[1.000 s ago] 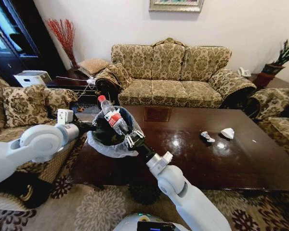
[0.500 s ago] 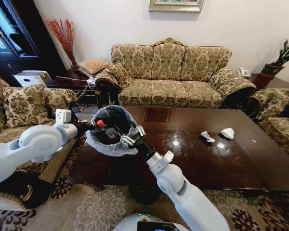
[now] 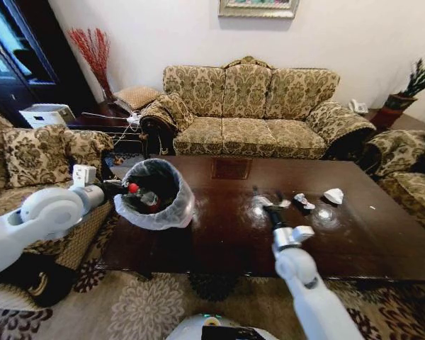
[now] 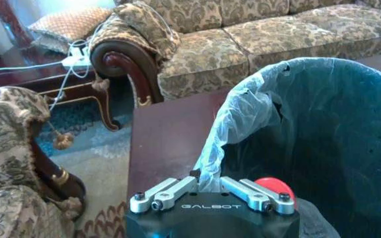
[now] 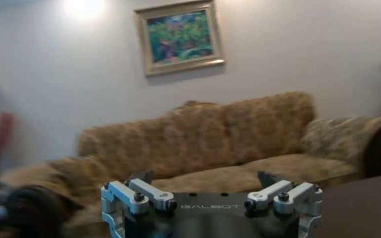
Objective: Move to the front of the table and place the trash on the table into the trash bin.
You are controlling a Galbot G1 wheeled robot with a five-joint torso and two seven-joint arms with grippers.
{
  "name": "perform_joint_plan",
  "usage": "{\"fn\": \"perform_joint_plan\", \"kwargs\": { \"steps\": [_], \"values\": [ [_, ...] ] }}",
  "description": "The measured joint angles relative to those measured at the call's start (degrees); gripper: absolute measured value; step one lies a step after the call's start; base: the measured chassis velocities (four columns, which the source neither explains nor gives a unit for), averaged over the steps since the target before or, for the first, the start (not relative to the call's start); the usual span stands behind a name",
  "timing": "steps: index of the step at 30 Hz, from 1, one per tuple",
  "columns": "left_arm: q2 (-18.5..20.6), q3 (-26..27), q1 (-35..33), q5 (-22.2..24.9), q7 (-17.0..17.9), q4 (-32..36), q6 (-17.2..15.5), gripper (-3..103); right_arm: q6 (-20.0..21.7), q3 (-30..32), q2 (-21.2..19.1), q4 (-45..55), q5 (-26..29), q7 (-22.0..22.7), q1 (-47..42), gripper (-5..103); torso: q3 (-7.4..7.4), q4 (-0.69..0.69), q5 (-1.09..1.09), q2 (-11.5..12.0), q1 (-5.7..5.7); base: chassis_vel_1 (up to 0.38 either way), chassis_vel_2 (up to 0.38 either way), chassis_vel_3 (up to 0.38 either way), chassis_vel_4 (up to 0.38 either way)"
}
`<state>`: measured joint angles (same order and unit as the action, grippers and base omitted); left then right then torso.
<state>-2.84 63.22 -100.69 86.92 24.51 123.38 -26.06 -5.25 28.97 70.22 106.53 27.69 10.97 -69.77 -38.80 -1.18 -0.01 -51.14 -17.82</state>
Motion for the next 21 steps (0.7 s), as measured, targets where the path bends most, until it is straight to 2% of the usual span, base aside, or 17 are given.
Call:
{"fn": "perform_joint_plan", "kwargs": {
  "steps": [4,11,15,17,21],
  "values": [
    [0.9,0.1,0.5,1.5,0.4,0.0,0.1,0,-0.3,1.6,-0.3,-4.7,-0.4,1.2,1.0,100,0.0,0.0,0.04,0.0,0.0,-0.146,-0.131,0.177,0.149],
    [1.6,0.1,0.6,2.9,0.7,0.7,0.6,0,-2.6,2.2,-1.1,-14.8,-0.5,1.5,4.2,100,-0.02,0.03,0.04,0.0,-0.01,-0.299,-0.231,0.277,0.217],
    [2.2,-0.3,0.4,0.2,-0.4,0.9,1.2,0,-3.1,0.5,-0.7,-22.4,-3.3,1.4,8.3,100,-0.02,0.05,0.01,0.0,-0.02,-0.239,-0.191,0.229,0.193],
    [2.5,-0.3,0.5,-0.1,-0.7,1.2,1.2,0,-3.2,-0.8,-0.5,-27.0,-5.6,1.4,10.6,100,-0.02,0.05,0.12,0.0,-0.03,-0.129,-0.124,0.135,0.075],
    [2.5,-0.2,0.5,0.0,-0.7,1.4,1.3,0,-3.2,-3.1,-0.6,-30.7,-5.6,0.9,12.7,100,-0.01,0.05,0.01,0.0,-0.01,-0.037,-0.013,0.004,0.018]
  ]
}}
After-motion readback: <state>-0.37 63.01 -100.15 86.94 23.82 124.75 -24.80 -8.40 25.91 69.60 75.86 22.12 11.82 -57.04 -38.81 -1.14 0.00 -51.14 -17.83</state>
